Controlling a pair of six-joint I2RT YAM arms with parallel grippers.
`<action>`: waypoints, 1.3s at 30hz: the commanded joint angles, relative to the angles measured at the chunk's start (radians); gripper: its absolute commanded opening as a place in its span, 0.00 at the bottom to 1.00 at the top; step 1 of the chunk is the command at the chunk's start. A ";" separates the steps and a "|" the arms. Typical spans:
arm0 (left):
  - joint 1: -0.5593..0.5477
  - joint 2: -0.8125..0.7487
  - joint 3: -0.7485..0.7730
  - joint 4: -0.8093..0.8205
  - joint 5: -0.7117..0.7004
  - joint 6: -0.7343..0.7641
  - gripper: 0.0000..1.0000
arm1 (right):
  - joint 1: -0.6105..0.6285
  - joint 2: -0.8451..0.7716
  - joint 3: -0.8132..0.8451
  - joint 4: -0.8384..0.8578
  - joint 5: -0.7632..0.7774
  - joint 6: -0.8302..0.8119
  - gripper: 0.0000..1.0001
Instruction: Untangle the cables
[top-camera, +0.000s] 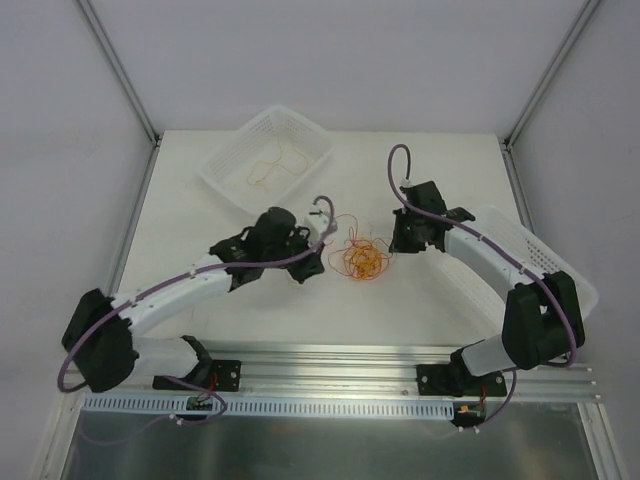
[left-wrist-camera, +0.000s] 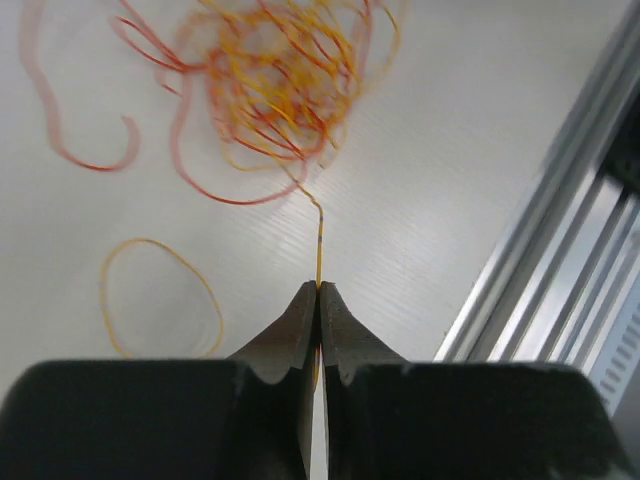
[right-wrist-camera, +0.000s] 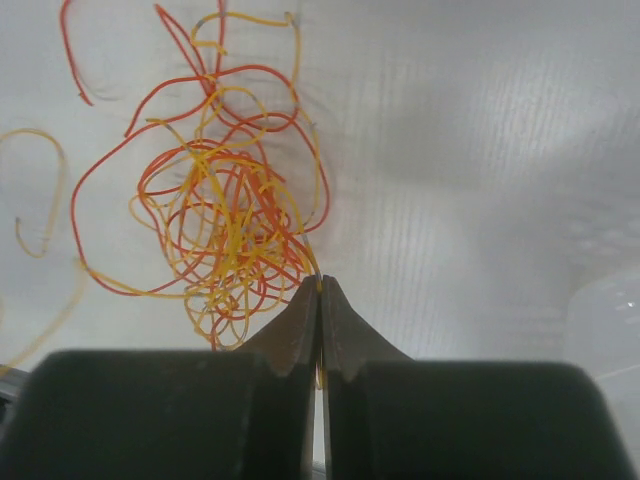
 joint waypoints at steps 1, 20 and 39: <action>0.158 -0.250 -0.004 0.026 -0.049 -0.118 0.00 | -0.029 -0.003 -0.015 -0.012 0.025 0.008 0.01; 0.381 -0.398 0.614 -0.253 -0.371 -0.193 0.00 | -0.030 0.051 -0.029 0.019 -0.005 0.011 0.01; 0.526 0.215 1.144 -0.227 -0.259 -0.141 0.00 | 0.013 -0.243 0.027 -0.081 -0.065 -0.078 0.98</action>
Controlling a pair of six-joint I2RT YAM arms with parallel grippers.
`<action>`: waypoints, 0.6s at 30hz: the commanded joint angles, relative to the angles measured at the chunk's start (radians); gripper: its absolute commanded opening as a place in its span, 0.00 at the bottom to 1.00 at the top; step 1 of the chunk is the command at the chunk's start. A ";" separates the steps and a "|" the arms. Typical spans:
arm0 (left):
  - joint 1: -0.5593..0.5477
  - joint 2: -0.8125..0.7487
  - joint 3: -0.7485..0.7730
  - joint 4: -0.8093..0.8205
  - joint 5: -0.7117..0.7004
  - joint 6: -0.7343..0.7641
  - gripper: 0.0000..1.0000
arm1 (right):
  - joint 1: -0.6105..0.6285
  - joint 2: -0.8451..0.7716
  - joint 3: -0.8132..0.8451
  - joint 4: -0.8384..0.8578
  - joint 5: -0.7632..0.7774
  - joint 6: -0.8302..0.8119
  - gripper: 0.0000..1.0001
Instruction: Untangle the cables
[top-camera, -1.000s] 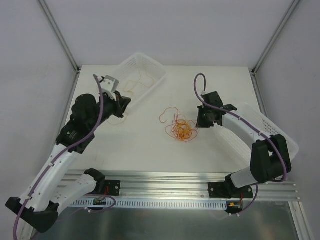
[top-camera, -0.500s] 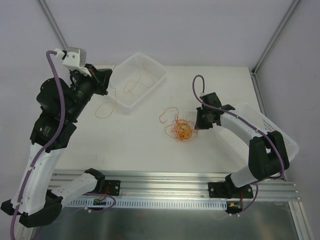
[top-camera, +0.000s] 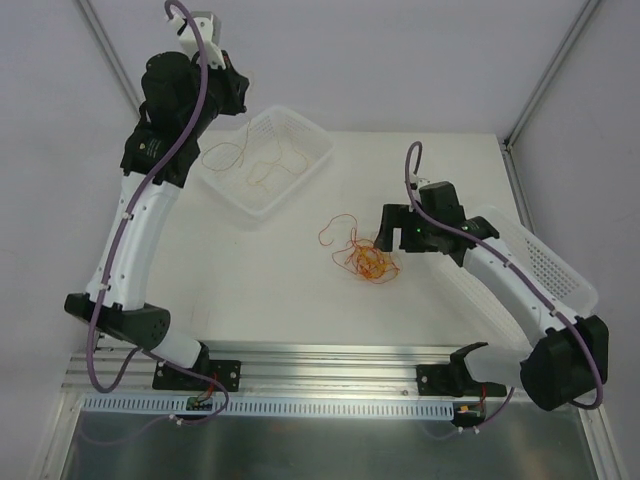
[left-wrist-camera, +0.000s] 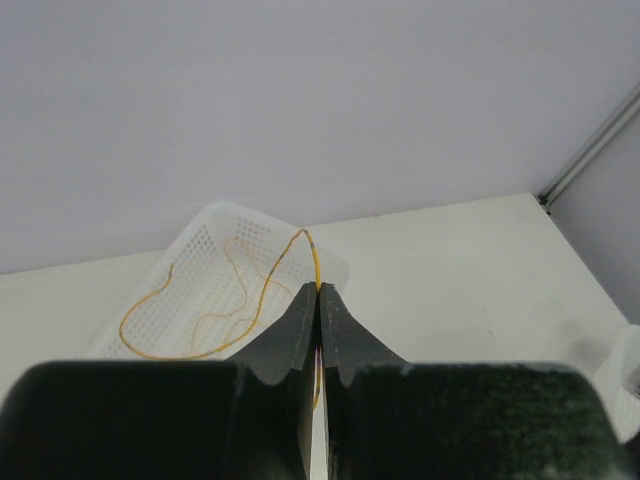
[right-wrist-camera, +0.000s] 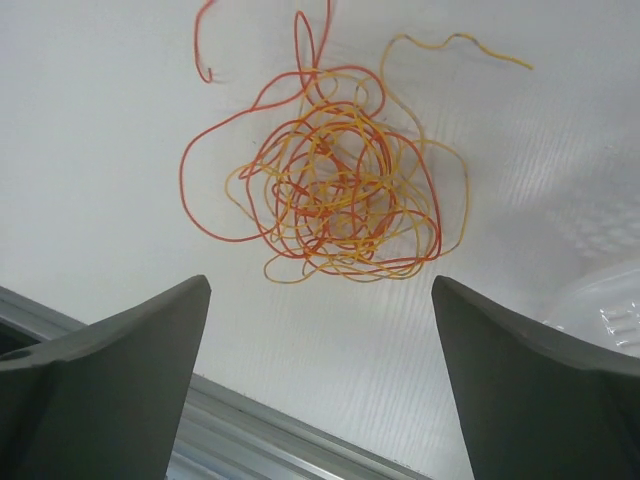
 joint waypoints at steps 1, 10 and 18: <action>0.055 0.108 0.120 0.039 0.071 0.012 0.00 | 0.011 -0.088 0.044 -0.045 -0.013 -0.048 1.00; 0.158 0.390 0.194 0.159 0.159 0.012 0.00 | 0.020 -0.263 0.018 -0.101 -0.019 -0.119 1.00; 0.181 0.615 0.195 0.205 0.216 0.000 0.05 | 0.020 -0.312 -0.011 -0.156 0.022 -0.113 1.00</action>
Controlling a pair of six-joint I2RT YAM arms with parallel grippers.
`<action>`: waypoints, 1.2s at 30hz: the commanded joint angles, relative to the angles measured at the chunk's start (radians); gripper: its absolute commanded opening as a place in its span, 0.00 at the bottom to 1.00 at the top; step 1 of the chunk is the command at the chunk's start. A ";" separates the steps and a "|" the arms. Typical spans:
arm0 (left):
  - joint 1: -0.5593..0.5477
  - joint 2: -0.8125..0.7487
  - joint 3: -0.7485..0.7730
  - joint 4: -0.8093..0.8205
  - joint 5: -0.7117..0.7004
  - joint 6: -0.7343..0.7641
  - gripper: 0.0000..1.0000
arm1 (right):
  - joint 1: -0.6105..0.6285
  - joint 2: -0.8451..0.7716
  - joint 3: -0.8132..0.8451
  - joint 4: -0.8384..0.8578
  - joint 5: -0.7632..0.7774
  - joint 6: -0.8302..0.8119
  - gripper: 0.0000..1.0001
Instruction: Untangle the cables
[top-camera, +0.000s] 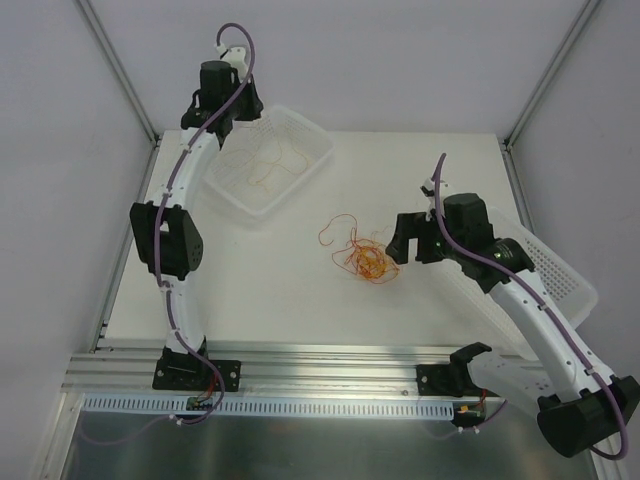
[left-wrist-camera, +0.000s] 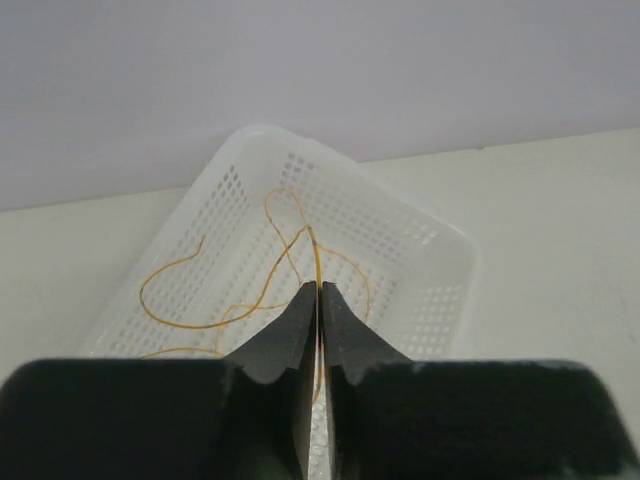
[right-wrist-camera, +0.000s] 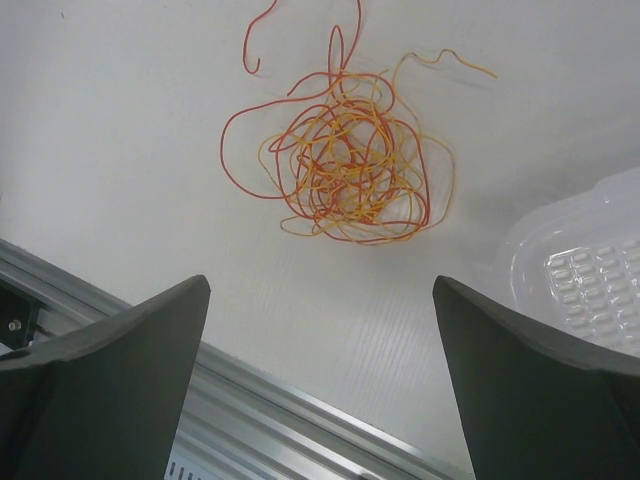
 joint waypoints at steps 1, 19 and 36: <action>0.004 0.061 0.033 0.062 0.052 -0.004 0.13 | 0.006 -0.026 -0.018 -0.042 0.021 -0.012 1.00; -0.108 -0.429 -0.586 0.065 0.193 -0.185 0.94 | 0.015 0.124 0.000 0.033 0.014 0.034 0.98; -0.482 -0.748 -1.173 0.065 0.102 -0.389 0.94 | 0.019 0.471 -0.012 0.254 0.098 0.148 0.49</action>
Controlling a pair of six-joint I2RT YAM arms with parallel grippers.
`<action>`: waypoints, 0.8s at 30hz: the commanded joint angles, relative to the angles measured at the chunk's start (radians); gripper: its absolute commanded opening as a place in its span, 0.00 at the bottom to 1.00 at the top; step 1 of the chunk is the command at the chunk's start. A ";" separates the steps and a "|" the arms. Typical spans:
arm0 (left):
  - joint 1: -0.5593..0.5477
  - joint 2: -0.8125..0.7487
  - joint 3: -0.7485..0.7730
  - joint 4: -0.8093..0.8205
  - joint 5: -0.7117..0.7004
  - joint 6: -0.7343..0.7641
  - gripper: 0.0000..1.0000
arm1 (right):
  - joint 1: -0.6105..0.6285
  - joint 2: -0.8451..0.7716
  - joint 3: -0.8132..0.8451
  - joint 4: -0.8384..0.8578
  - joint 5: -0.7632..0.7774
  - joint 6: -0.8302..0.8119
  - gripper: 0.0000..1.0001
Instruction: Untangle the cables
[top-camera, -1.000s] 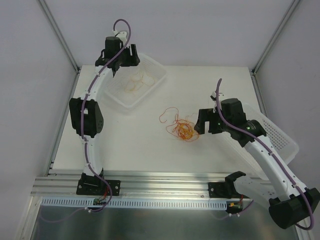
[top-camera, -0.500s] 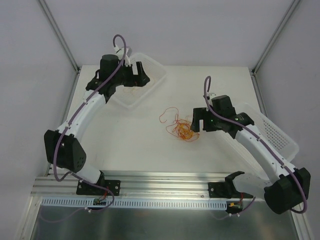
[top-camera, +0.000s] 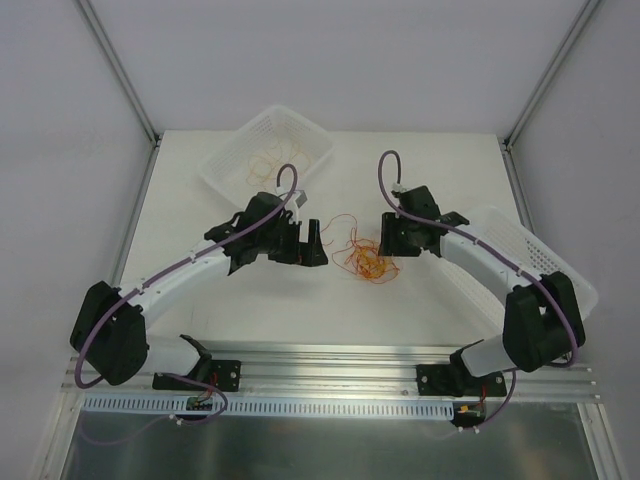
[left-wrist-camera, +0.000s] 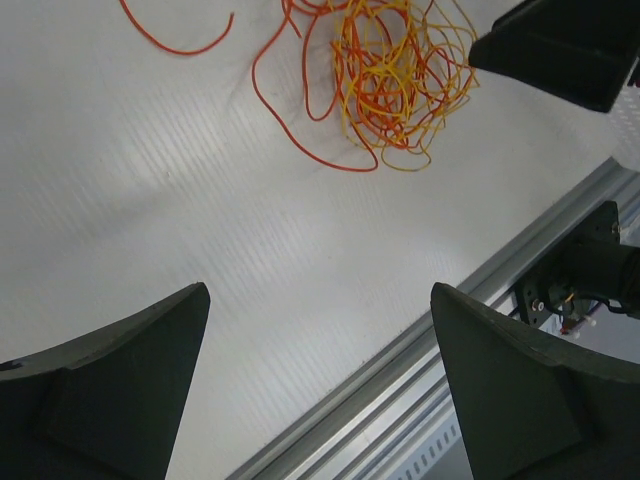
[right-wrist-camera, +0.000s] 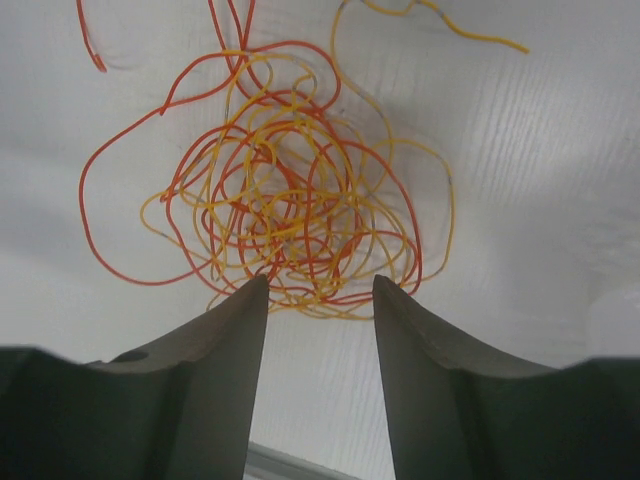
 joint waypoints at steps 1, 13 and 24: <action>-0.034 -0.056 -0.019 0.025 -0.030 -0.055 0.94 | 0.004 0.041 0.003 0.116 0.034 0.063 0.45; -0.050 -0.086 -0.065 0.023 -0.059 -0.079 0.94 | 0.064 0.080 0.035 0.111 0.055 0.051 0.01; -0.051 -0.012 0.005 0.028 -0.072 -0.121 0.94 | 0.217 -0.090 0.158 0.061 0.011 0.119 0.01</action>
